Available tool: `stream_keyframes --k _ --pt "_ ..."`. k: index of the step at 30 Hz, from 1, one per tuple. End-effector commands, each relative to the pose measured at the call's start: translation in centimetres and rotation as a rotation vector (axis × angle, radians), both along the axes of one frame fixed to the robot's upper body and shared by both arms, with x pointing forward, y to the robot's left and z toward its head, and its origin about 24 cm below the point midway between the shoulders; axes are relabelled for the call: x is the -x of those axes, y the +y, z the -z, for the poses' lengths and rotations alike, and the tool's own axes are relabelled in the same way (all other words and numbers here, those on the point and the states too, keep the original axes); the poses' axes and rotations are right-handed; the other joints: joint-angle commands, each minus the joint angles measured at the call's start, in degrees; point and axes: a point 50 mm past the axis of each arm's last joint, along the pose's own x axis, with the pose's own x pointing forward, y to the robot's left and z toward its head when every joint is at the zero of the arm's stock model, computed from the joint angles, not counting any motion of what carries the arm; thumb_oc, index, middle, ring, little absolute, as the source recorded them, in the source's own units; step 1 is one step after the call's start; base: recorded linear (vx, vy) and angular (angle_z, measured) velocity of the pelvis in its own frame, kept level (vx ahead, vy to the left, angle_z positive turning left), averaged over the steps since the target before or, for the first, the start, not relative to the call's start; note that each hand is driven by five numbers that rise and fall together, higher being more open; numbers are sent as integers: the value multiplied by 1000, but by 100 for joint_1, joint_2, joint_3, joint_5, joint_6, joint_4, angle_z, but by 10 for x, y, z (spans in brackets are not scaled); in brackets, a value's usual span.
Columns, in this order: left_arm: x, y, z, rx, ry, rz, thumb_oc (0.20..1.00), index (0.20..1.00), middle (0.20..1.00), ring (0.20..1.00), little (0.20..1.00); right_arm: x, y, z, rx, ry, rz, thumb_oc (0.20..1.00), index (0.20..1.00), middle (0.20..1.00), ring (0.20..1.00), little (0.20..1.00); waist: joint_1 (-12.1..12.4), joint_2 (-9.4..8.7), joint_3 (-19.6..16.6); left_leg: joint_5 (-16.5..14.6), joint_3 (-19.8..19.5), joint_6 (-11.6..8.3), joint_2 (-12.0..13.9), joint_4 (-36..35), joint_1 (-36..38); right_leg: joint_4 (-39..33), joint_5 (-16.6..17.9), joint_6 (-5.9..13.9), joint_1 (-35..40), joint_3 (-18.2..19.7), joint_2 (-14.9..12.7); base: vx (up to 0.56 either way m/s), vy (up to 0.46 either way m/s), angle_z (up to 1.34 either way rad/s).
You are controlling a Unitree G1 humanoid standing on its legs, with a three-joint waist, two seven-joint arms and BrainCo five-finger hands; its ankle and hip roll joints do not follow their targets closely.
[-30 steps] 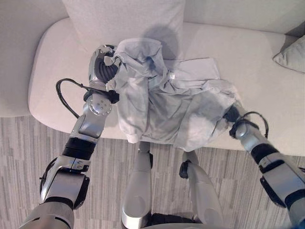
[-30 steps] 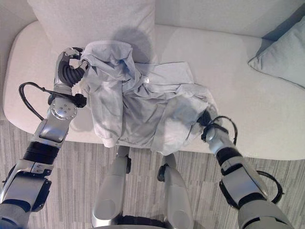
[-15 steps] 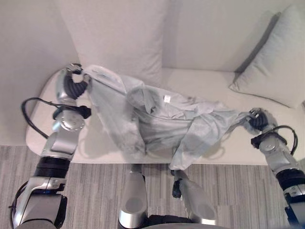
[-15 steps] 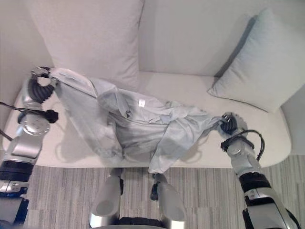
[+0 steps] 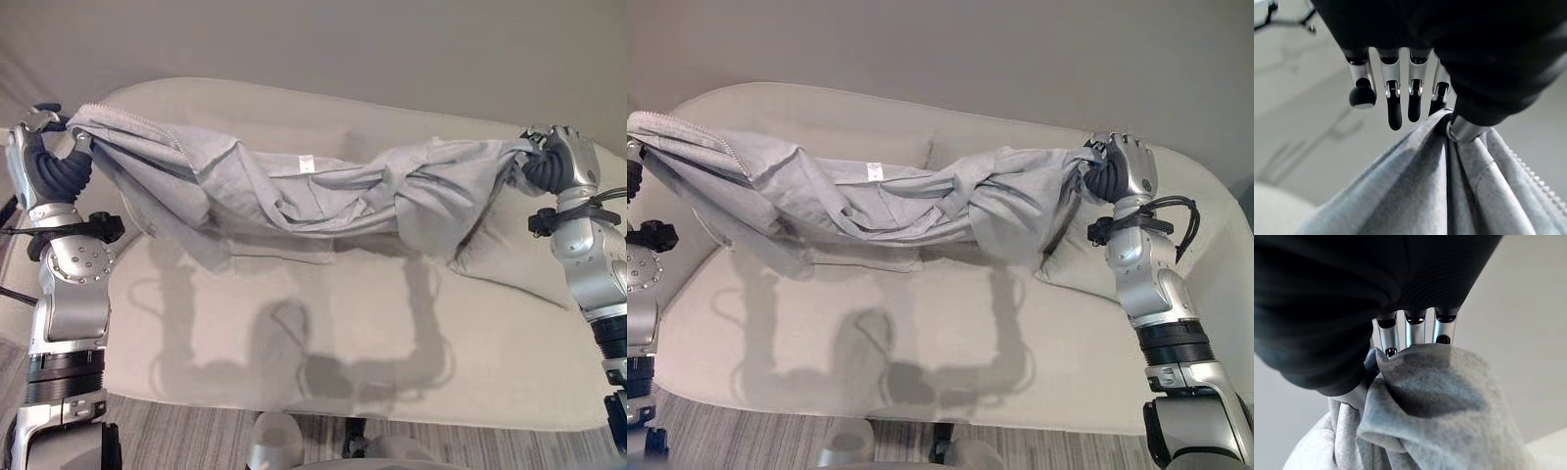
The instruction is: Hang the clothes on the sofa on the clothes rack.
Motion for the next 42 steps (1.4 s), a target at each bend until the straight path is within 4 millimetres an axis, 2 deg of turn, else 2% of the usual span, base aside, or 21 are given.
stream_keyframes --k 1,2,4,8,9,12,13,14,18,19,21,22,23,26,27,28,30,33,37,40,42 --pt "4 -5 -38 -140 -135 -13 200 200 200 200 200 -2 22 -34 27 -124 -94 200 200 200 200 200 -29 246 -481 -75 592 290 316 -64 578 57 -133 319 -123 -149 -421 -15 142 43" --pt "4 -5 -38 -141 -135 -14 200 200 200 200 200 -2 22 -34 27 -124 -95 200 200 200 200 200 -37 248 -472 -80 591 288 322 -64 588 57 -134 320 -112 -152 -415 -47 195 48" --pt "4 -9 -56 -173 -189 -15 200 200 200 200 200 -3 37 -41 29 -146 -151 200 200 200 200 200 -144 248 -615 1 764 261 695 -64 1003 57 4 424 -231 -303 -590 -75 231 35" --pt "2 -15 -77 -201 -256 -7 200 200 200 200 200 -6 48 -49 29 -165 -184 200 200 200 200 200 -253 283 -716 141 708 169 948 -64 1271 57 118 492 -303 -437 -764 -87 276 44" --pt "3 -15 -85 -209 -278 -18 200 200 200 200 200 -7 49 -49 22 -169 -185 200 200 200 200 200 -184 301 -710 206 591 123 942 -64 1156 57 147 466 -256 -426 -886 -117 330 29" --pt "-1 -21 -97 -218 -307 2 200 200 200 200 200 -10 47 -47 9 -163 -163 200 200 200 200 200 -148 233 -728 44 630 65 829 -64 1073 57 167 432 -237 -498 -1099 -99 391 30" --pt "-5 -30 -110 -236 -336 23 200 200 200 200 200 -9 44 -48 0 -174 -143 200 200 200 200 200 -149 231 -732 -169 755 -8 680 -64 1011 57 150 374 -237 -605 -1316 -119 608 56" --pt "-7 -37 -125 -279 -355 33 200 200 200 200 200 -10 40 -47 -2 -171 -115 200 200 200 200 200 -75 200 -668 -321 727 -47 375 -64 925 57 149 309 -246 -666 -1575 -125 611 44" --pt "-8 -45 -139 -302 -392 51 200 200 200 200 200 -10 39 -49 -11 -181 -99 200 200 200 200 200 -18 125 -530 -447 732 -6 94 -64 933 62 168 292 -177 -580 -1703 -31 314 38" --pt "-10 -48 -142 -312 -386 57 200 200 200 200 200 -11 35 -48 -12 -173 -82 200 200 200 200 200 -49 135 -446 -464 687 42 -22 -64 941 189 223 261 -185 -415 -1671 5 379 11" --pt "-16 -60 -147 -312 -404 93 200 200 200 200 200 -6 26 -56 29 -207 -48 200 200 200 200 200 -231 251 -227 -416 466 246 -279 -64 896 845 173 158 -295 320 -1106 10 484 36" --pt "-17 -64 -149 -316 -411 105 200 200 200 200 200 -5 23 -58 44 -210 -37 200 200 200 200 200 -268 275 -182 -385 424 304 -335 -64 856 1021 108 155 -299 429 -869 -75 315 101" --pt "-17 -68 -156 -313 -439 118 200 200 200 200 200 -2 22 -67 62 -241 -40 200 200 200 200 200 -264 249 -128 -365 345 363 -449 -64 771 1283 -71 160 -297 449 -416 -113 232 100" --pt "-16 -66 -156 -308 -442 110 200 200 200 200 200 3 20 -77 94 -274 -42 200 200 200 200 200 -319 158 -71 -379 186 468 -670 -64 716 1289 -167 127 -526 458 200 -35 119 26" --pt "-16 -66 -156 -307 -441 109 200 200 200 200 200 3 21 -77 95 -273 -44 200 200 200 200 200 -353 156 -96 -380 160 470 -673 -64 698 1245 -161 123 -513 434 196 1 11 23" --pt "-13 -58 -153 -297 -441 78 200 200 200 200 200 2 17 -76 105 -265 -29 200 200 200 200 200 -296 -16 -197 -451 165 496 -795 -64 634 815 -300 14 -361 413 231 14 -54 37" --pt "-10 -51 -145 -286 -433 66 200 200 200 200 200 2 18 -75 100 -264 -39 200 200 200 200 200 -255 -102 -350 -504 190 523 -792 -64 581 304 -224 34 -196 426 201 64 -67 30" --pt "-8 -45 -137 -265 -417 53 200 200 200 200 200 1 19 -74 98 -256 -47 200 200 200 200 200 -283 -35 -430 -438 222 524 -747 -64 603 59 -152 41 -138 388 208 76 -7 11" --pt "-9 -48 -131 -240 -421 76 200 200 200 200 200 2 19 -77 106 -264 -47 200 200 200 200 200 -337 93 -398 -122 298 465 -600 -54 704 57 -250 47 -90 211 138 19 34 28" --pt "-11 -57 -132 -244 -426 115 200 200 200 200 200 3 14 -75 90 -262 -30 200 200 200 200 200 -386 151 -347 -186 439 503 -351 -64 628 57 -295 76 -43 73 -14 -62 68 33" --pt "-11 -59 -133 -258 -420 122 200 200 200 200 200 2 14 -71 73 -254 -26 200 200 200 200 200 -365 83 -394 -207 444 557 -112 -64 553 57 -327 92 -74 86 -89 -27 72 38"
